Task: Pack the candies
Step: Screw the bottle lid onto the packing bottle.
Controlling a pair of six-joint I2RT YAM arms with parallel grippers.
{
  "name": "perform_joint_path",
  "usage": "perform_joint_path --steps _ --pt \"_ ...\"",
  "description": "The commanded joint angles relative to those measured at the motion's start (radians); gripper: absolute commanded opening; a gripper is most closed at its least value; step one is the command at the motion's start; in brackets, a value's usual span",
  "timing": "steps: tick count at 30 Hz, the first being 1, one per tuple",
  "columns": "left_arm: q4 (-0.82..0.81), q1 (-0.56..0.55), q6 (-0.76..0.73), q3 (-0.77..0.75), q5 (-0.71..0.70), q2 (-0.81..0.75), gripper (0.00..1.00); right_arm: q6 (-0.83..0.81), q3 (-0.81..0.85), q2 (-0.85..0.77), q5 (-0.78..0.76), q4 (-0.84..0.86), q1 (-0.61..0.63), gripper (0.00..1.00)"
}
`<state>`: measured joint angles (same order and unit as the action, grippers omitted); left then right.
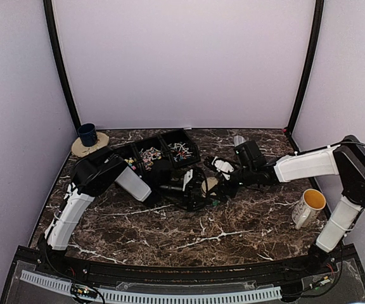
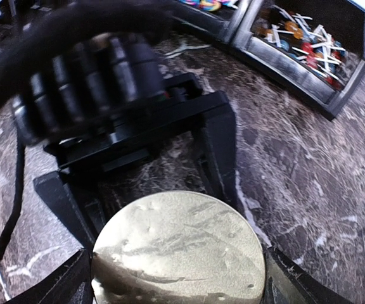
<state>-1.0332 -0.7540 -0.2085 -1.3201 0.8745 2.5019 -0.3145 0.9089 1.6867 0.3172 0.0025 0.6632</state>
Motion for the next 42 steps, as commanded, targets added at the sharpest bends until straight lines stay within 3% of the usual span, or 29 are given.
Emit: perform_joint_path --steps 1,10,21,30,42 --pt "0.29 -0.026 -0.067 0.073 -0.246 0.14 0.77 0.15 -0.033 -0.003 -0.146 0.082 0.034 0.88" --pt "0.306 -0.036 -0.058 0.068 -0.31 0.115 0.77 0.244 -0.048 0.01 -0.256 0.146 0.062 0.9" --pt "0.298 -0.036 -0.061 0.073 -0.31 0.115 0.79 0.235 -0.035 -0.012 -0.222 0.106 0.064 0.99" --pt "0.297 -0.036 -0.067 0.075 -0.298 0.118 0.79 0.213 -0.042 -0.055 -0.244 0.044 0.062 0.99" --pt "0.289 -0.034 -0.075 0.076 -0.283 0.121 0.79 0.15 -0.082 -0.131 -0.124 -0.06 0.062 0.99"
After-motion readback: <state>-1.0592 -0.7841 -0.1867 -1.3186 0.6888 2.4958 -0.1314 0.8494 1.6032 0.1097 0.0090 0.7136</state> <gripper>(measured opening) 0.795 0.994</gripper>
